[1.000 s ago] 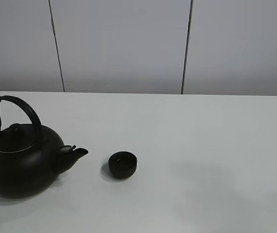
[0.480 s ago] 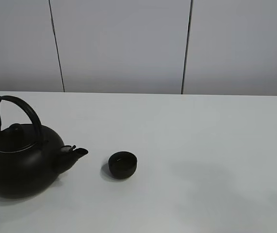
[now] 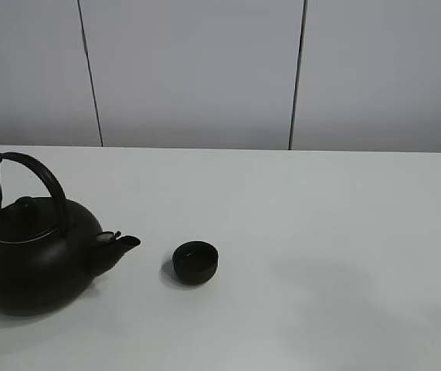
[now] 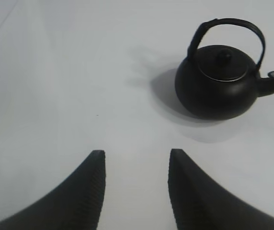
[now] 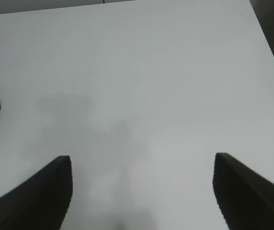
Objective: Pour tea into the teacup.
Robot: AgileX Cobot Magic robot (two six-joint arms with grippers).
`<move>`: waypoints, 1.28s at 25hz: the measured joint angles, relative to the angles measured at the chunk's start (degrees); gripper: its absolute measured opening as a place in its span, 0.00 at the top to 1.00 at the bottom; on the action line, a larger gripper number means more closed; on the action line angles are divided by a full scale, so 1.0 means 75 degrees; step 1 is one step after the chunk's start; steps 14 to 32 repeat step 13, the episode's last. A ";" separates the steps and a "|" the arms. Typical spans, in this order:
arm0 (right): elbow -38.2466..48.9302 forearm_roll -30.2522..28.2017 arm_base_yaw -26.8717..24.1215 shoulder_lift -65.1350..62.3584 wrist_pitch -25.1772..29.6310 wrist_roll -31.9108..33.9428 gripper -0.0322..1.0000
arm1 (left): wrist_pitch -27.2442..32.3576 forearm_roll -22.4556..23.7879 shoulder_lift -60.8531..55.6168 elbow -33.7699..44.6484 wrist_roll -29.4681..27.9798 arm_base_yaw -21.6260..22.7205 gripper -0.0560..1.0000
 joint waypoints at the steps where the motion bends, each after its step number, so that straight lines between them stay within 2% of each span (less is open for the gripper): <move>1: 0.0000 0.0000 0.0000 0.0000 0.0000 0.0000 0.43 | 0.0000 0.0020 0.0000 0.0000 0.0000 -0.0226 0.65; 11: 0.0000 0.0000 0.0000 0.0000 0.0000 0.0000 0.43 | -0.0008 0.0070 0.0000 0.0015 -0.0006 -0.1425 0.65; 32: 0.0000 0.0000 0.0000 0.0000 0.0006 0.0000 0.43 | -0.0008 0.0070 0.0000 0.0015 -0.0014 -0.1463 0.65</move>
